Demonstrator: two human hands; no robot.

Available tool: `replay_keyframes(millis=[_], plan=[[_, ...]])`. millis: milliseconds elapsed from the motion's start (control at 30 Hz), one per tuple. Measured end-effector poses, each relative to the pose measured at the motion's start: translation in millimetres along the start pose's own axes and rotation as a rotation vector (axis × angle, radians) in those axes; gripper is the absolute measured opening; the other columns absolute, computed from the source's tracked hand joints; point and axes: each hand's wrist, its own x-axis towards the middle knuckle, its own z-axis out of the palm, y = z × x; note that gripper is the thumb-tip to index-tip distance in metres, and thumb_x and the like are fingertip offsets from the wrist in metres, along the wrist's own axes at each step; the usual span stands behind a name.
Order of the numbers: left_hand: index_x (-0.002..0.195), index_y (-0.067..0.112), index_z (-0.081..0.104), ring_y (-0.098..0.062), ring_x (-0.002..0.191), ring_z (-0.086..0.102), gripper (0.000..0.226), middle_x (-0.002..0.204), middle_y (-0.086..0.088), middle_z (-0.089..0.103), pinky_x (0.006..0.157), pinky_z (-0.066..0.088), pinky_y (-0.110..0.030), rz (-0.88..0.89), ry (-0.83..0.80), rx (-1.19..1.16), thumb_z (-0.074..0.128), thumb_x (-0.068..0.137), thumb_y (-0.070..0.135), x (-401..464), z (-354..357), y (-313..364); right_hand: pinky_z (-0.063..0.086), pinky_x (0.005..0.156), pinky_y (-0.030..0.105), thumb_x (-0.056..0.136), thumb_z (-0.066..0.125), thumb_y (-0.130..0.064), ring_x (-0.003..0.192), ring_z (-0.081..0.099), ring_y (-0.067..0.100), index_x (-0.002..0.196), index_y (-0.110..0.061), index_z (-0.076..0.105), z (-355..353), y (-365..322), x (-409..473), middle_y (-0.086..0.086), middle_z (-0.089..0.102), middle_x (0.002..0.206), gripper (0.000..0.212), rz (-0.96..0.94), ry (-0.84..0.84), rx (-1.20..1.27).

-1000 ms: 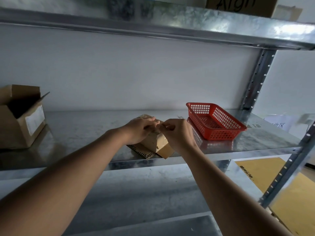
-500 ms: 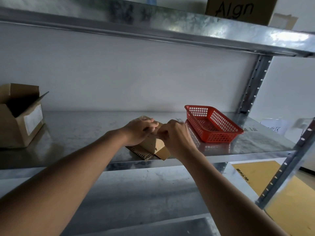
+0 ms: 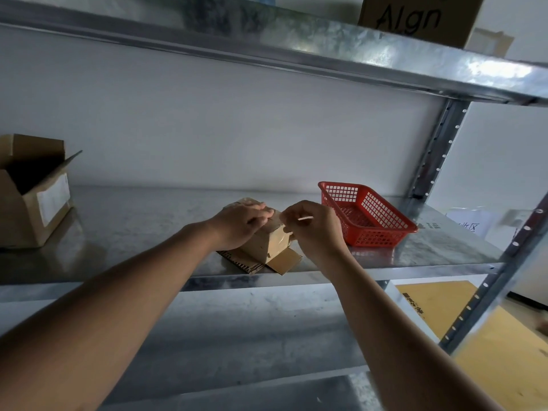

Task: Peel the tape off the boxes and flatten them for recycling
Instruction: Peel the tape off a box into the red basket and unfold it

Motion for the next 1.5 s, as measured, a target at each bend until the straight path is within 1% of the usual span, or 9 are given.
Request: replay_keyframes(millis=[200,267,433,600,800,967,1133,1333,1500], plan=[[0.157,0.029,0.042,-0.016,0.158,0.011,0.053,0.170,0.002,0.024,0.127,0.011,-0.043,-0.041,0.015,-0.045,0.034,0.109,0.052,-1.2,2.9,3.6,0.065,0.075,0.033,0.091,0.077,-0.012,0.072,0.077,0.009,0.131,-0.021,0.066,-1.5,8.5,-1.4,-0.003,0.079,0.081,0.043,0.072,0.025,0.110],[0.159,0.035,0.036,-0.015,0.159,0.004,0.073,0.171,0.007,0.018,0.128,0.005,-0.045,-0.090,-0.029,-0.065,0.034,0.097,0.073,-2.5,4.0,5.3,0.064,0.080,0.037,0.096,0.069,-0.008,0.075,0.077,0.009,0.127,-0.018,0.070,2.6,10.1,-1.5,-0.001,0.079,0.086,0.032,0.095,0.046,0.101],[0.161,0.035,0.025,-0.021,0.159,0.004,0.087,0.172,0.003,0.014,0.126,0.004,-0.044,-0.047,-0.006,0.129,0.033,0.087,0.080,-2.8,14.9,7.9,0.063,0.083,0.047,0.097,0.062,-0.005,0.076,0.077,0.015,0.096,-0.020,0.077,12.4,6.9,1.7,0.001,0.077,0.086,0.021,0.124,0.132,0.129],[0.161,0.029,0.024,-0.026,0.159,0.001,0.081,0.172,-0.003,0.014,0.127,0.003,-0.044,0.021,0.027,0.153,0.031,0.092,0.072,-1.8,20.7,6.1,0.061,0.075,0.055,0.094,0.062,-0.020,0.070,0.075,0.023,0.063,-0.012,0.071,16.2,-0.4,4.8,0.000,0.074,0.066,0.033,0.146,0.251,0.141],[0.161,0.028,0.020,-0.029,0.159,-0.004,0.068,0.173,-0.004,0.010,0.127,0.002,-0.053,0.077,-0.033,0.142,0.042,0.103,0.055,18.0,21.8,12.7,0.060,0.079,0.049,0.095,0.066,-0.019,0.074,0.075,0.021,0.074,-0.013,0.078,12.1,-0.4,16.9,0.001,0.076,0.071,0.024,0.152,0.304,0.012],[0.159,0.028,0.024,-0.031,0.159,0.000,0.068,0.172,-0.005,0.013,0.127,0.005,-0.054,0.124,-0.038,0.129,0.045,0.101,0.056,32.4,26.8,20.6,0.049,0.078,0.022,0.089,0.078,-0.021,0.082,0.069,0.004,0.097,-0.020,0.083,5.8,6.0,22.0,-0.007,0.079,0.092,0.009,0.113,0.382,-0.064],[0.150,0.036,0.038,-0.032,0.154,0.005,0.071,0.163,-0.002,0.016,0.123,0.022,-0.053,0.050,-0.023,0.072,0.043,0.082,0.056,53.6,26.5,32.5,0.049,0.075,0.019,0.085,0.081,-0.016,0.075,0.066,-0.003,0.091,-0.022,0.082,-13.6,23.4,44.4,-0.010,0.078,0.087,0.008,0.128,0.374,-0.053],[0.153,0.035,0.040,-0.026,0.144,0.030,0.056,0.154,-0.003,0.034,0.113,0.031,-0.041,-0.027,-0.042,0.088,0.050,0.099,0.031,76.9,26.0,52.5,0.043,0.052,0.028,0.081,0.070,-0.010,0.048,0.047,0.005,0.063,-0.008,0.072,-43.6,49.2,75.0,0.001,0.064,0.056,0.019,0.089,0.313,-0.106],[0.141,0.036,0.051,-0.015,0.129,0.044,0.046,0.144,0.006,0.041,0.097,0.039,-0.028,-0.055,0.003,0.069,0.057,0.097,0.024,87.9,30.9,74.4,0.050,0.050,0.023,0.086,0.073,-0.013,0.062,0.061,0.003,0.089,-0.017,0.080,-81.8,67.4,89.5,-0.004,0.078,0.090,0.009,0.043,0.210,-0.184]])
